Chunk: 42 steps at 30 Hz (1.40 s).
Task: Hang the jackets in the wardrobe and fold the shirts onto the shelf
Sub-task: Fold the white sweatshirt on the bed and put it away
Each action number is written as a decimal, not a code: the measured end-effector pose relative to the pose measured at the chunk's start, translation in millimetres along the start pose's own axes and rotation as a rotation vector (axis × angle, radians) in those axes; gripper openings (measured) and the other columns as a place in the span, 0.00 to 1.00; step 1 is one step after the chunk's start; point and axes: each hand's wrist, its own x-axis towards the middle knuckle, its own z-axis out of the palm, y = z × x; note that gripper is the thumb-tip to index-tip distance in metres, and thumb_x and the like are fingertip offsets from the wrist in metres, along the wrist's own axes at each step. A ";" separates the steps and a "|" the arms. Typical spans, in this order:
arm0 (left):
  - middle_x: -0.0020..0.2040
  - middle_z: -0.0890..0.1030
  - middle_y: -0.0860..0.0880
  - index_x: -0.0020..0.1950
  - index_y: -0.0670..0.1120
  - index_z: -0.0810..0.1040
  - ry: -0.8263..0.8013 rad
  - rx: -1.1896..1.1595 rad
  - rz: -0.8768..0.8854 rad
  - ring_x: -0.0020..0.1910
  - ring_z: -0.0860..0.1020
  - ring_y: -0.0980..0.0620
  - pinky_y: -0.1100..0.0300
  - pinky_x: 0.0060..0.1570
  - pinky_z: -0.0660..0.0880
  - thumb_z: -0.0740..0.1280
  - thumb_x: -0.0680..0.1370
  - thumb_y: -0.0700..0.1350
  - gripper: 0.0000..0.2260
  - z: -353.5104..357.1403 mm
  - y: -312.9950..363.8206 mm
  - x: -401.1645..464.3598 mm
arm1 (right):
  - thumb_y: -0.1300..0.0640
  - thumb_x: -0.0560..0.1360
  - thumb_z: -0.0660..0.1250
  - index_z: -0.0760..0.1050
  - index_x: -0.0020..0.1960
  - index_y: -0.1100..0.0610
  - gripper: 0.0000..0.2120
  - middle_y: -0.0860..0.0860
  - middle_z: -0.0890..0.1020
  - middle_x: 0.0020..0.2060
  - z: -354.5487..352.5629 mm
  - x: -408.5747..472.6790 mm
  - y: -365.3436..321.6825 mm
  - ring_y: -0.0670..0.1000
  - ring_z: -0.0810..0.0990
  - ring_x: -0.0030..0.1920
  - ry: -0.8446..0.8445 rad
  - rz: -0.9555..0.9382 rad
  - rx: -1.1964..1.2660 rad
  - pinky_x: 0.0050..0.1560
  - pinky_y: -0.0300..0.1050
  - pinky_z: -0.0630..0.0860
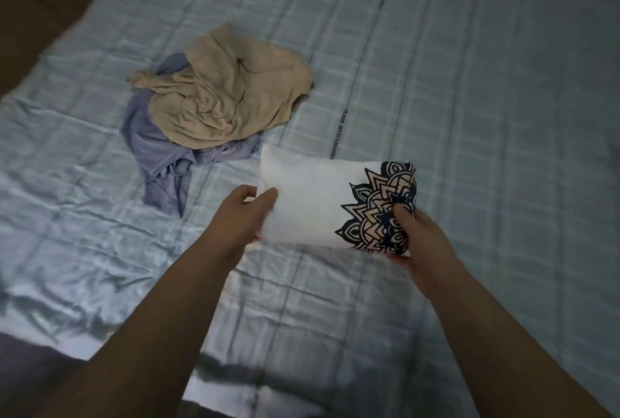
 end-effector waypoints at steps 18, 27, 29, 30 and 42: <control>0.57 0.82 0.40 0.59 0.40 0.76 0.386 -0.523 0.474 0.57 0.79 0.38 0.38 0.57 0.75 0.69 0.74 0.47 0.17 -209.0 114.7 -410.5 | 0.58 0.73 0.66 0.75 0.65 0.57 0.21 0.57 0.83 0.58 113.6 -340.8 -191.4 0.59 0.82 0.58 -0.874 -0.279 -0.068 0.56 0.61 0.79; 0.60 0.81 0.38 0.64 0.40 0.77 0.637 -0.735 0.612 0.59 0.79 0.39 0.39 0.62 0.73 0.66 0.73 0.45 0.20 -346.9 48.5 -514.0 | 0.61 0.72 0.64 0.73 0.68 0.61 0.24 0.62 0.80 0.61 287.3 -440.7 -148.0 0.65 0.77 0.64 -1.187 -0.092 -0.108 0.67 0.71 0.67; 0.59 0.82 0.39 0.61 0.42 0.80 0.710 -0.799 0.607 0.57 0.81 0.40 0.41 0.61 0.74 0.63 0.77 0.42 0.14 -385.1 27.2 -530.0 | 0.61 0.72 0.64 0.74 0.67 0.61 0.23 0.61 0.81 0.60 334.5 -466.0 -128.0 0.64 0.78 0.63 -1.238 -0.056 -0.156 0.66 0.69 0.69; 0.59 0.82 0.39 0.60 0.43 0.80 0.747 -0.827 0.609 0.55 0.82 0.41 0.43 0.60 0.75 0.61 0.78 0.41 0.13 -405.4 16.1 -537.4 | 0.60 0.72 0.64 0.75 0.65 0.61 0.21 0.61 0.81 0.60 359.4 -479.2 -117.6 0.63 0.79 0.62 -1.267 -0.043 -0.184 0.65 0.68 0.70; 0.60 0.82 0.42 0.67 0.44 0.75 0.964 -0.957 0.647 0.58 0.81 0.41 0.45 0.54 0.78 0.66 0.72 0.46 0.23 -688.8 -59.4 -608.4 | 0.54 0.61 0.77 0.73 0.68 0.60 0.37 0.61 0.81 0.60 662.3 -629.9 -1.4 0.63 0.80 0.61 -1.473 -0.001 -0.345 0.64 0.68 0.71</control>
